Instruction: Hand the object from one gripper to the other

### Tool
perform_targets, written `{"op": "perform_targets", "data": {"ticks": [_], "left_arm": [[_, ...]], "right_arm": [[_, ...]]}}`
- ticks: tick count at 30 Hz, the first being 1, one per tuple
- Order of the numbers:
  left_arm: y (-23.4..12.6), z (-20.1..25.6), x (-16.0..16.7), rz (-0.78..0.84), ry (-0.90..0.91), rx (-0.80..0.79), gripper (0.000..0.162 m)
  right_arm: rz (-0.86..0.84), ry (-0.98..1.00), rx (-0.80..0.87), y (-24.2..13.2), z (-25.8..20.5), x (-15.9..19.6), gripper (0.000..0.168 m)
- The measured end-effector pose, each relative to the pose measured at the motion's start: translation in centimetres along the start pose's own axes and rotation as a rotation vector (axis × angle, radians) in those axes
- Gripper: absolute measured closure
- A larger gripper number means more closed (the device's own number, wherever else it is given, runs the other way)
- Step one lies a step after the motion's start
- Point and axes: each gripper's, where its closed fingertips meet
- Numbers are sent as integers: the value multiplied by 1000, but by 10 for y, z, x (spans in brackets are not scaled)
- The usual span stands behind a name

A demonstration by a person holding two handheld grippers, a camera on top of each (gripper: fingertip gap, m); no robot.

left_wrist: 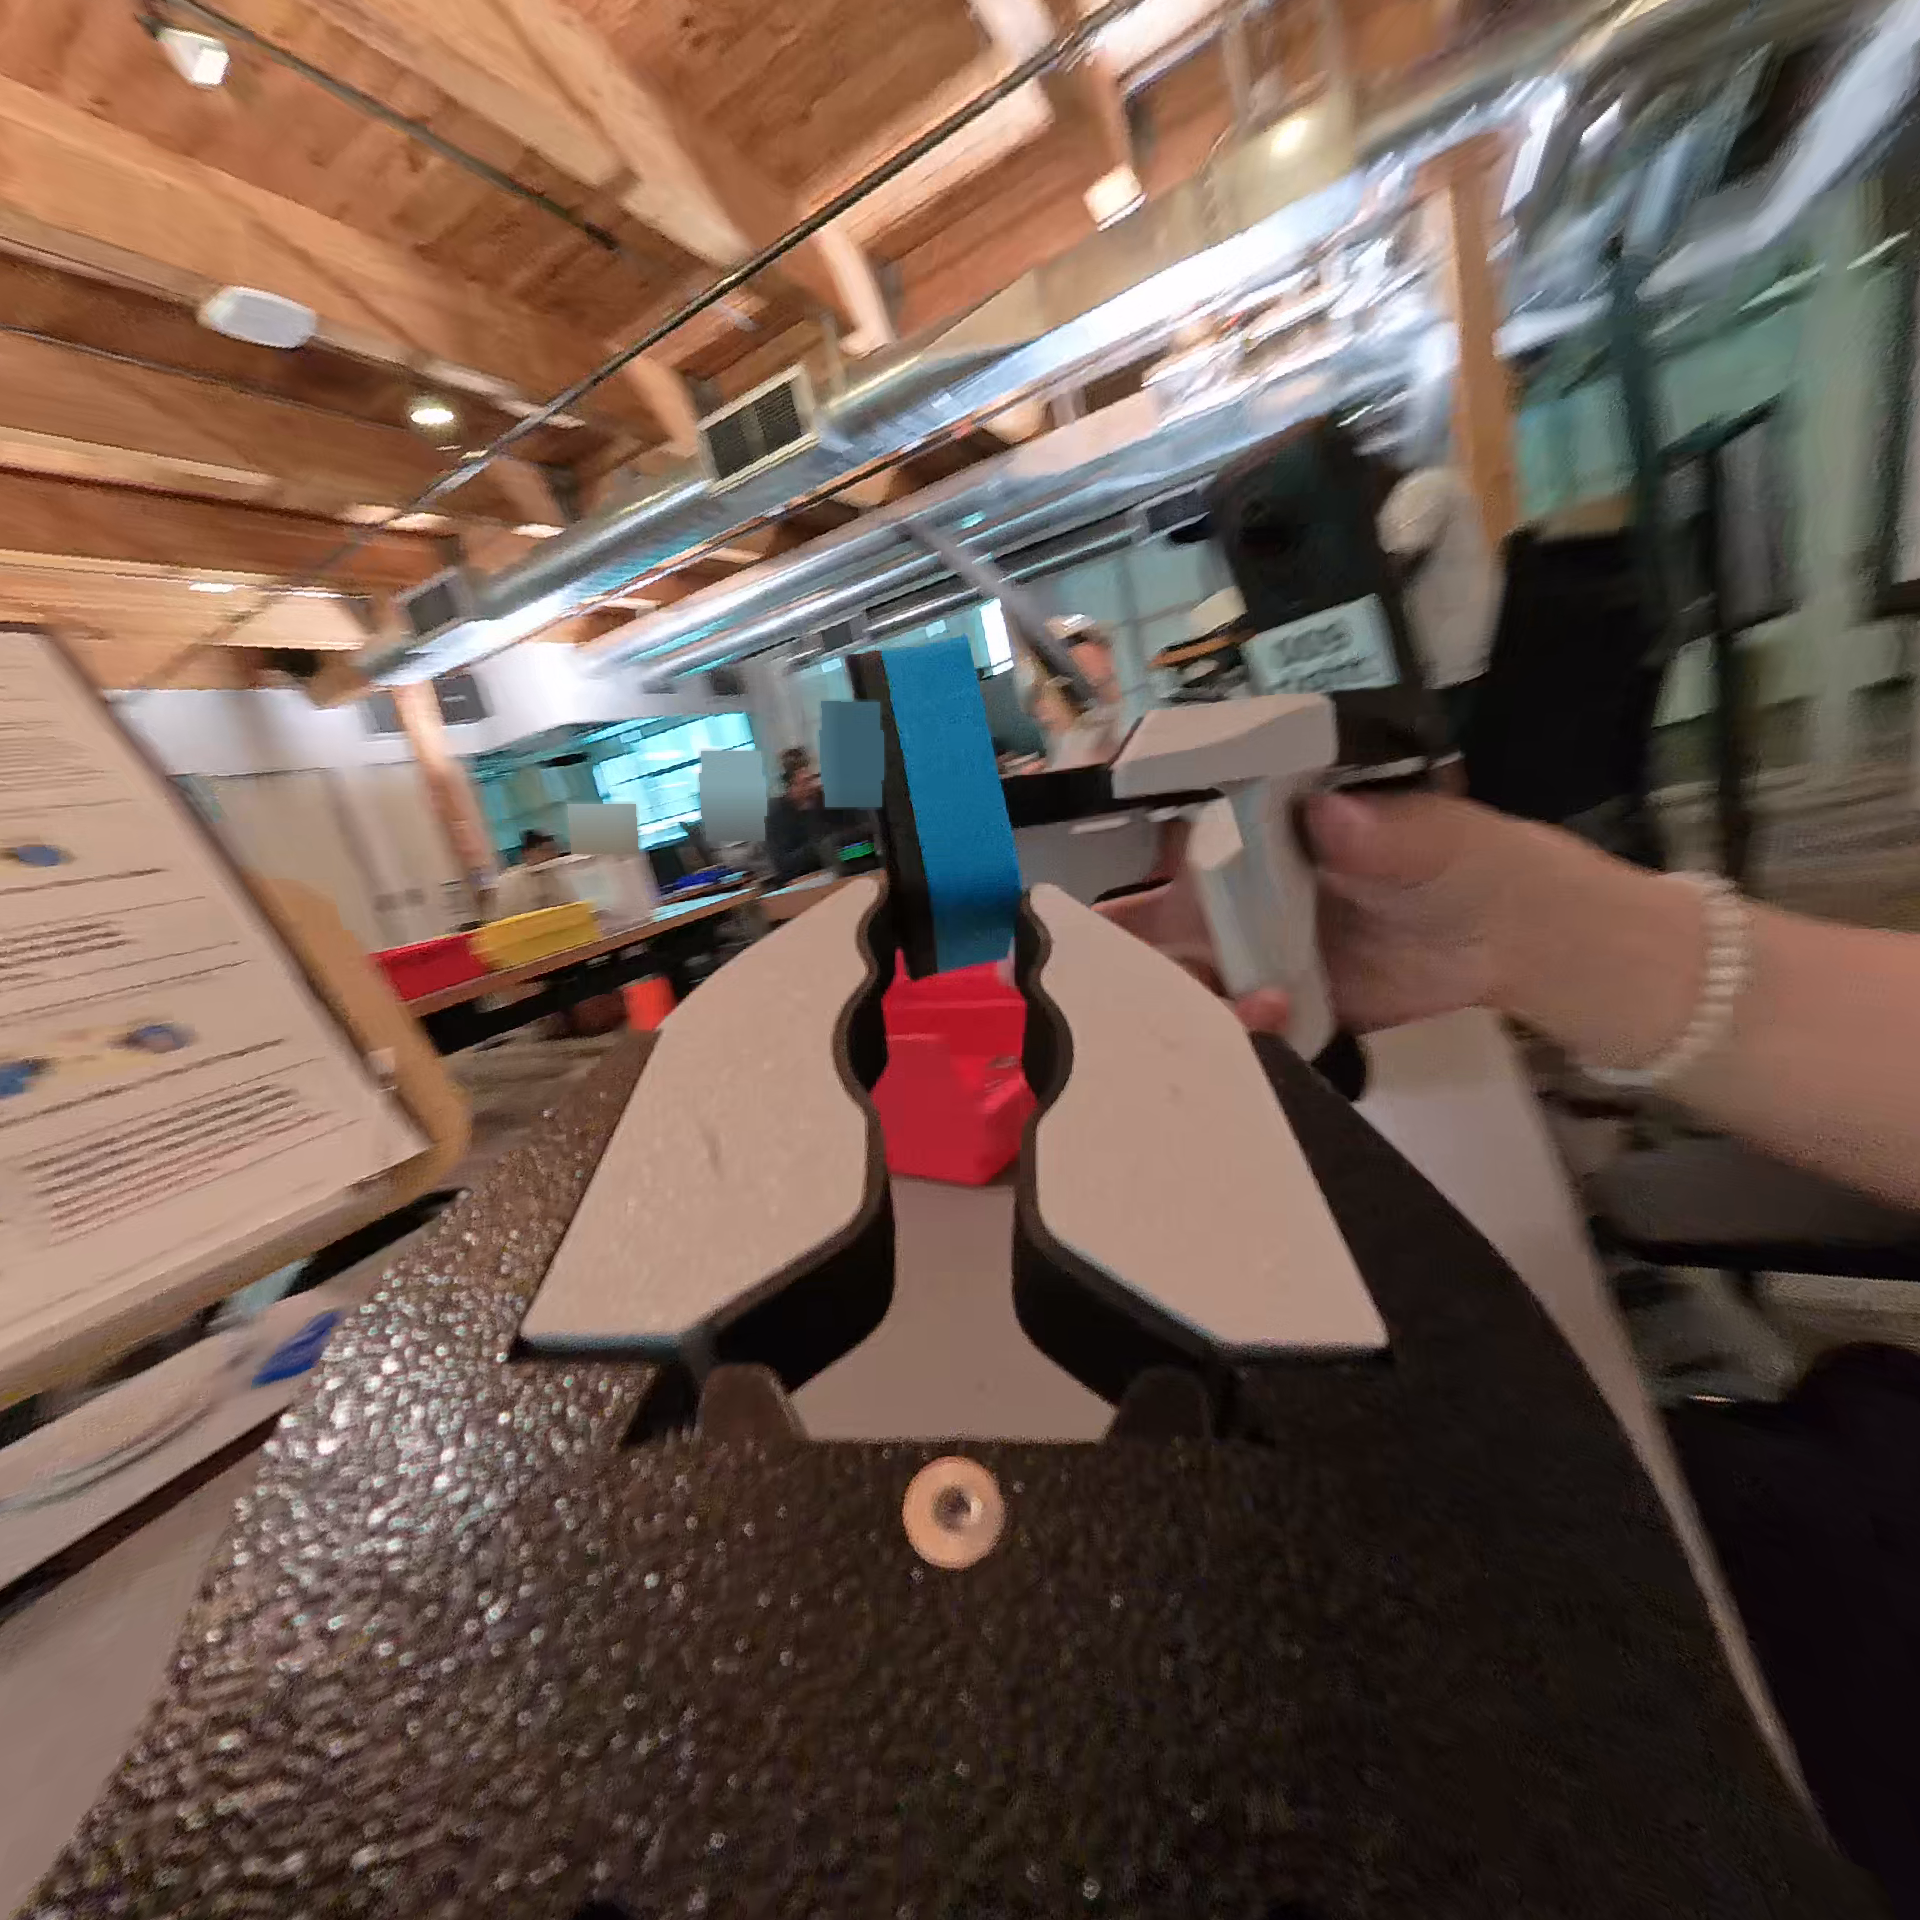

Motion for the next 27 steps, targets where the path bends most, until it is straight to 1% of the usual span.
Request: {"op": "perform_targets", "data": {"ticks": [1,4,6,8,10,11,13,15,17,18,20,21,24,25,27], "left_arm": [[-4,2,-4,19,-51,64,141],[-19,17,-7,20,-212,289,141],[-25,24,-8,25,-269,380,141],[-26,26,-7,32,-303,400,141],[-26,28,-3,22,-327,418,141],[-26,30,-1,21,-335,427,141],[-25,27,1,18,-350,411,141],[-21,22,6,-2,-339,363,139],[-17,13,11,-21,-280,275,133],[-14,8,15,-39,-227,219,125],[-9,1,23,-103,-74,115,110],[-6,0,27,-138,19,74,106],[4,-8,34,-224,318,-107,100],[7,-11,35,-248,402,-162,102],[12,-11,41,-313,503,-232,98]], "right_arm": [[12,40,-63,-2,-5,-2,90],[30,157,-247,-8,-22,-4,100],[16,188,-338,-7,-35,0,104],[-12,179,-385,-2,-46,6,110],[-11,129,-383,3,-52,8,131],[-2,108,-353,5,-49,8,144],[5,92,-342,6,-47,8,145],[-4,73,-304,9,-42,10,146],[-3,35,-236,11,-35,10,146],[-2,45,-176,12,-27,10,146],[10,97,-37,11,-7,12,146],[16,126,27,9,3,13,146],[29,181,133,5,19,19,146],[30,193,156,5,21,21,146],[24,204,166,7,19,24,146]]}}
Point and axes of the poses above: each gripper's, where its closed fingertips meet, y out along the fingers, x out of its underside, z = x × y across the jaws, and after that the axes turned 7 degrees about -x, right-handed
